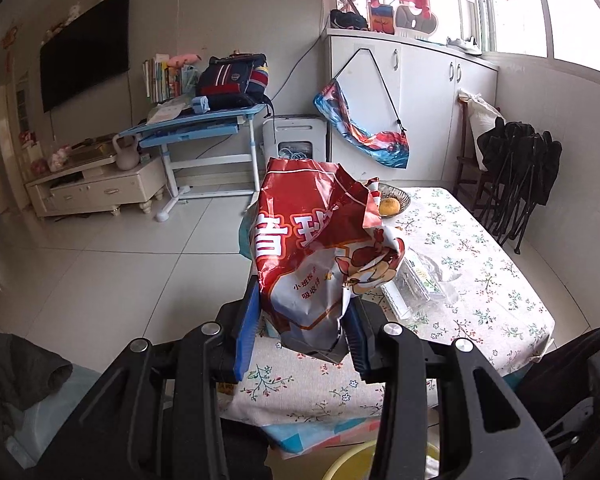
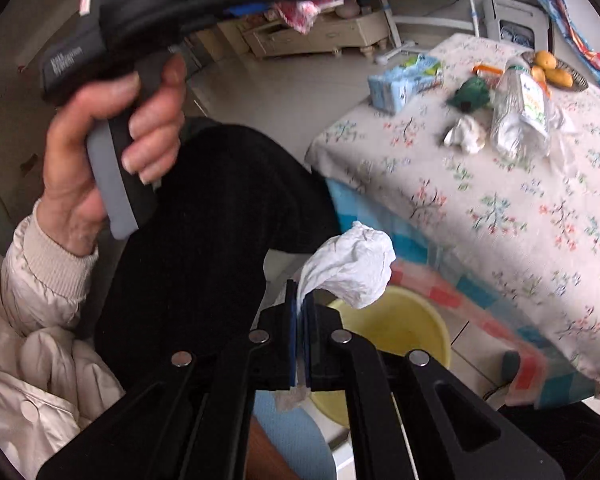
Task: Collect trash
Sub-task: 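Carry the tissue and red snack bag over the yellow bucket with both tools, then open both tools over the yellow bucket to drop tissue and bag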
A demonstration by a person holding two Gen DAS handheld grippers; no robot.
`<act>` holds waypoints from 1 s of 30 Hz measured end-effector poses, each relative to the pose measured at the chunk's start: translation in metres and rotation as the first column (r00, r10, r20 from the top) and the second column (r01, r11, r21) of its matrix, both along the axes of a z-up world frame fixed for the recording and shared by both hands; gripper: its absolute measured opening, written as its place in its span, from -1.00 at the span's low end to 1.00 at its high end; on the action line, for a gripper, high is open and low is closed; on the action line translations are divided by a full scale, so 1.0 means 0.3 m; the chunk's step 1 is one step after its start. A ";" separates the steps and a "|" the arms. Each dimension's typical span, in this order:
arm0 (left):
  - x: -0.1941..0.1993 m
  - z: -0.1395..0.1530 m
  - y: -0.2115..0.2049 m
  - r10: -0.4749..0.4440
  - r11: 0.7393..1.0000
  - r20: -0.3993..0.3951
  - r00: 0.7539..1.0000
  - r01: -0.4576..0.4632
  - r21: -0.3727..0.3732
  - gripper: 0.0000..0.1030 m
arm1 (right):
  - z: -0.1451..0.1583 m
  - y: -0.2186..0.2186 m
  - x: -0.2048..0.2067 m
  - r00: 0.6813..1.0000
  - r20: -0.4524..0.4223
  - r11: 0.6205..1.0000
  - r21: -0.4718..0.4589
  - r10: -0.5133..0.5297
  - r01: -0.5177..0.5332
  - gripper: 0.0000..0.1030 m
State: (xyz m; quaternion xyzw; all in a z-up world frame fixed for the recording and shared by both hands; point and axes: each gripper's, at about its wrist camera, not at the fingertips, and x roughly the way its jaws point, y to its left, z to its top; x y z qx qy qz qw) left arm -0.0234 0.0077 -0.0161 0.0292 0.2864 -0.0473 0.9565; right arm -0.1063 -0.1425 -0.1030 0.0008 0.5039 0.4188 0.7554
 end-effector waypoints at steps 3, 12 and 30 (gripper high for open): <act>-0.018 0.011 0.010 -0.006 1.000 -0.002 1.000 0.006 -0.015 -0.28 | -0.077 0.013 -0.006 0.999 -0.047 0.999 -0.038 -0.004 0.002 -0.93; -0.083 0.014 -0.001 -0.046 0.999 -0.024 0.999 0.046 -0.010 -0.27 | -0.243 -0.002 0.014 0.988 -0.119 0.990 -0.117 -0.093 0.079 -0.03; -0.272 -0.365 -0.275 -0.353 0.873 -0.476 0.806 0.467 0.143 -0.26 | -0.039 -0.425 0.002 0.773 0.059 0.752 0.289 -0.631 0.592 0.25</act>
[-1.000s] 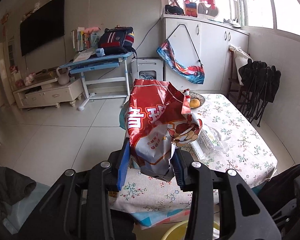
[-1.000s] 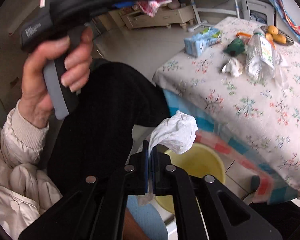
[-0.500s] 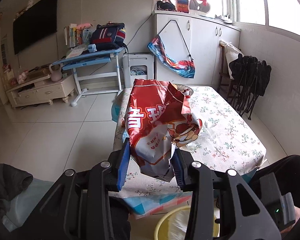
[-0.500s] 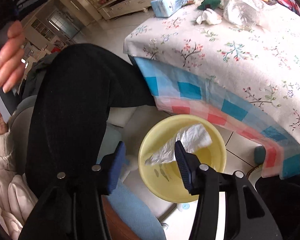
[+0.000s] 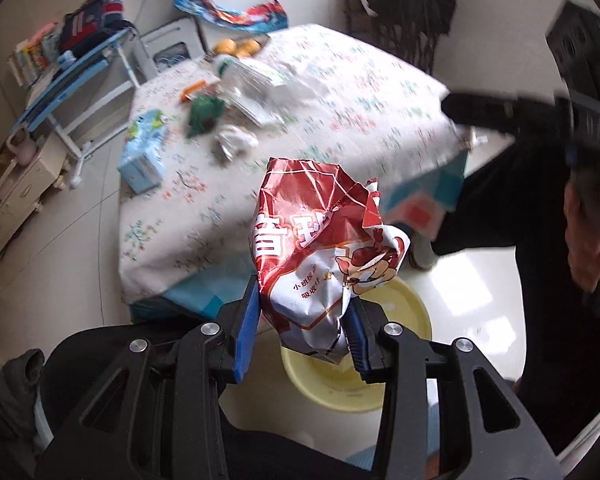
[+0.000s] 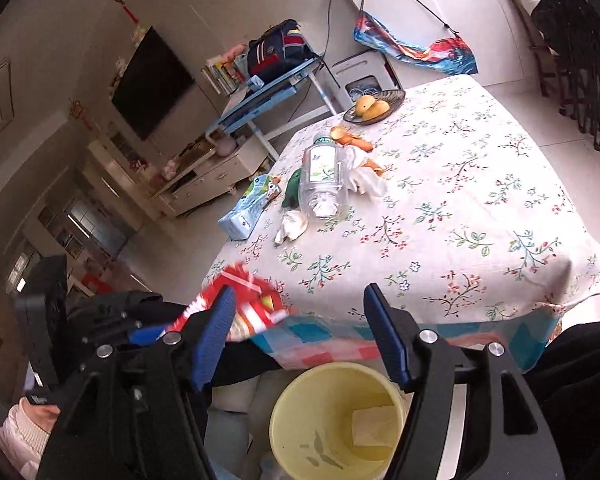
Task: Collect trash
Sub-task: 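Open both tools over the yellow bucket to drop tissue and bag, then move both tools back over the table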
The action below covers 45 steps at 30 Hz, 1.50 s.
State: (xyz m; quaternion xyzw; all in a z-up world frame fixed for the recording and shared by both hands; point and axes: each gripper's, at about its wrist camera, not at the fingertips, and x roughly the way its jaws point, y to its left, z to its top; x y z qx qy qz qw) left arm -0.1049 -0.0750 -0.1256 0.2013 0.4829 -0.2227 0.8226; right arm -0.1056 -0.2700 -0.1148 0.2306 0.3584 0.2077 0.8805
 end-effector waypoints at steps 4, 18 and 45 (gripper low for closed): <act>-0.071 -0.154 -0.061 -0.128 0.978 -0.135 0.983 0.147 0.147 -0.23 | 0.006 -0.017 -0.002 1.000 0.003 1.000 -0.001 -0.008 0.008 0.25; -0.006 -0.017 0.008 -0.007 0.997 0.078 0.997 0.001 0.073 0.14 | 0.064 0.004 -0.030 0.998 0.060 0.998 -0.061 -0.029 0.033 0.25; -0.003 0.272 0.128 0.334 0.938 0.416 0.846 -0.259 -0.229 0.71 | 0.143 0.110 -0.101 0.947 0.310 0.906 -0.372 -0.084 0.202 0.51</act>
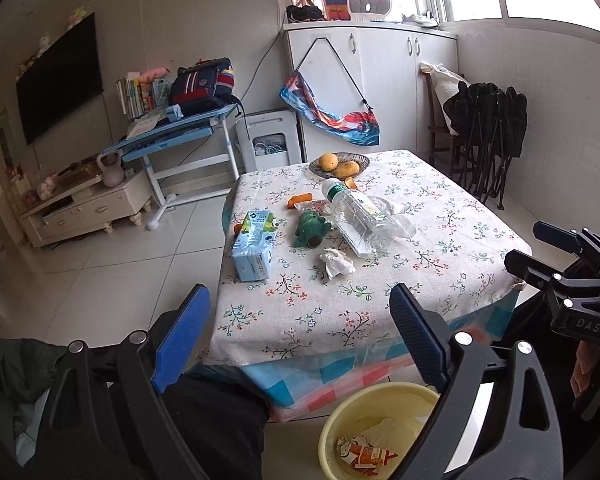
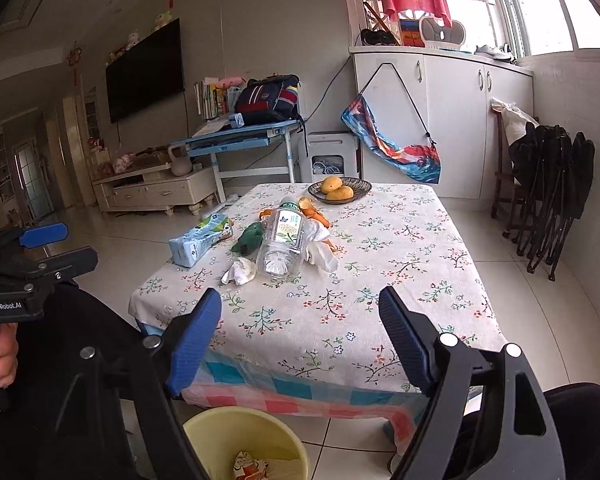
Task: Collect trash
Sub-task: 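Move both tools back over the table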
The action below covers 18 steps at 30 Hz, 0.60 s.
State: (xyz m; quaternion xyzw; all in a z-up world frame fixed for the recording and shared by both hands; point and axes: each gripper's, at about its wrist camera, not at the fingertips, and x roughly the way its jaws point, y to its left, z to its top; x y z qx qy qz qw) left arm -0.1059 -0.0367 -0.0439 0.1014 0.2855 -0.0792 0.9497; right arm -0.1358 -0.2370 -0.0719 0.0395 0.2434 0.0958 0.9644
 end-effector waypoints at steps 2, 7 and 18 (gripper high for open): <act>-0.001 0.000 0.000 0.002 1.000 0.002 1.000 -0.002 -0.001 0.71 | 0.000 0.007 -0.005 1.000 0.000 1.000 -0.002 0.000 0.000 0.51; -0.002 -0.001 0.000 0.005 1.000 0.003 1.000 -0.005 -0.001 0.72 | 0.000 0.008 -0.005 1.000 0.000 1.000 -0.001 0.000 0.000 0.51; 0.031 -0.015 0.053 0.062 0.998 0.007 0.998 -0.062 -0.030 0.73 | -0.004 0.019 0.006 0.999 -0.017 0.999 0.028 0.027 -0.027 0.51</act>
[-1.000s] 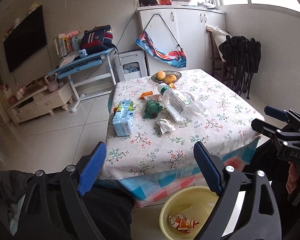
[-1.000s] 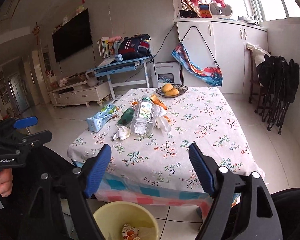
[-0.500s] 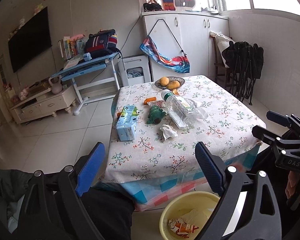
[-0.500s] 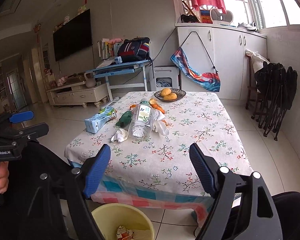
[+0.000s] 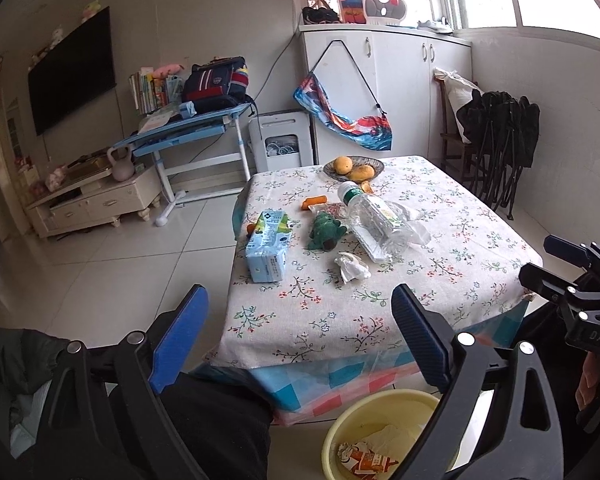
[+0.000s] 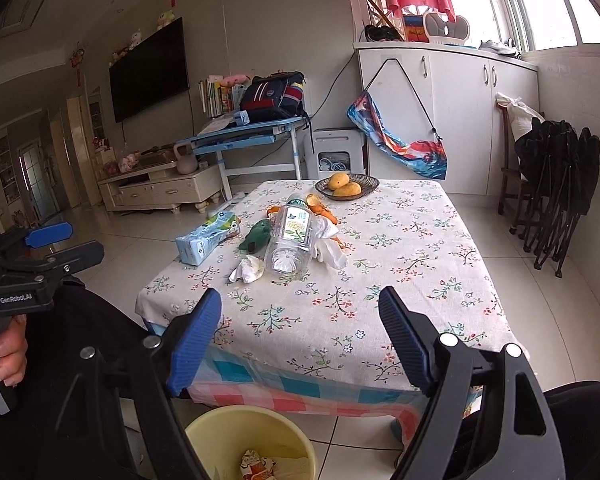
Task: Collect trash
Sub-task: 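Move both tools back over the table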
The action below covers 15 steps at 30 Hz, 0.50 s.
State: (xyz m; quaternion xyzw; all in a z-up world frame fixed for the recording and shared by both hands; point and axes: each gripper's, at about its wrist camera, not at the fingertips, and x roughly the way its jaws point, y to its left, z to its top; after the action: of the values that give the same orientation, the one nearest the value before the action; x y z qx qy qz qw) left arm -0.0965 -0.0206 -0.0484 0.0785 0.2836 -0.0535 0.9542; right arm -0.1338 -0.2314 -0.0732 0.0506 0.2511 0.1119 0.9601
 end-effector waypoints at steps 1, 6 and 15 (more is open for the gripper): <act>0.015 -0.004 0.016 0.015 1.000 -0.006 1.000 -0.015 -0.011 0.74 | 0.001 0.003 0.006 1.000 -0.004 1.000 0.006 0.007 -0.007 0.51; 0.106 -0.019 0.088 0.081 0.995 -0.032 0.996 -0.083 -0.062 0.74 | 0.009 0.025 0.056 0.998 -0.030 0.997 0.040 0.061 -0.060 0.51; 0.306 -0.077 0.115 0.105 0.990 -0.084 0.991 -0.112 -0.087 0.74 | -0.006 0.043 0.254 0.989 -0.106 0.990 0.101 0.107 -0.097 0.29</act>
State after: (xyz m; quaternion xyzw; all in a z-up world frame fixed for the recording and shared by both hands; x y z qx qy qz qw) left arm -0.0048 0.0137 -0.0714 0.0171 0.3224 -0.0173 0.9463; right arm -0.0576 -0.2186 -0.0750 0.0898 0.3008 0.1698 0.9341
